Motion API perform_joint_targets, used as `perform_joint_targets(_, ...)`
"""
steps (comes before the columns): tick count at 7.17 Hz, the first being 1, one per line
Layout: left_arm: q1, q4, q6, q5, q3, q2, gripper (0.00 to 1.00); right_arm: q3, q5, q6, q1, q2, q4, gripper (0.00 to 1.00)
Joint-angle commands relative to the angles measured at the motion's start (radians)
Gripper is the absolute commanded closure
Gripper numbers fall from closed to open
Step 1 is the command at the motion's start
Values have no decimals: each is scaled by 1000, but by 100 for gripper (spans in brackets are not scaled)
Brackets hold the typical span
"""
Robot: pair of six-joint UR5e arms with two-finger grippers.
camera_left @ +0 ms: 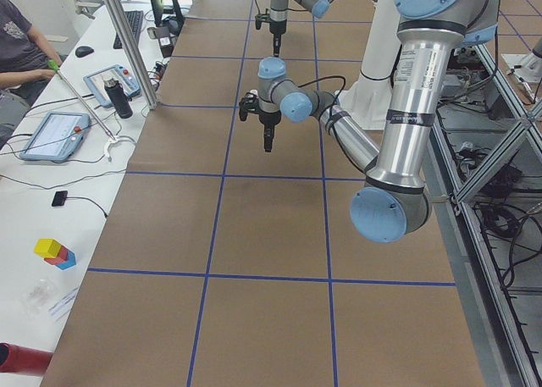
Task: Assemble PPR valve and pipe with both arms
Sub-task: 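Move the right gripper with the metal fitting above the valve top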
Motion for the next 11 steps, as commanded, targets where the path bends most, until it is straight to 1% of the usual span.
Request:
perform_joint_targets(1, -50, -40, 162, -1, 20, 58, 0, -218, 0, 84, -5, 235, -3, 100)
perform_joint_targets(2, -78, -99, 199, -21, 46, 89, 0, -271, 0, 95, -5, 288, -3, 100)
perform_joint_targets(3, -81, -145, 200, -56, 78, 93, 0, -323, 0, 96, -5, 334, -1, 100)
perform_joint_targets(4, -84, -149, 200, -56, 83, 93, 0, -351, 0, 102, -5, 357, 5, 100)
perform_joint_targets(5, -84, -149, 196, -56, 85, 93, 0, -360, -2, 107, -5, 359, 20, 100)
perform_joint_targets(6, -84, -149, 196, -56, 85, 93, 0, -392, -3, 127, -5, 365, 75, 100)
perform_joint_targets(7, -84, -149, 192, -58, 85, 93, 0, -461, -3, 131, -5, 411, 95, 100)
perform_joint_targets(11, -84, -149, 186, -58, 85, 93, 0, -466, 1, 128, -2, 408, 86, 100)
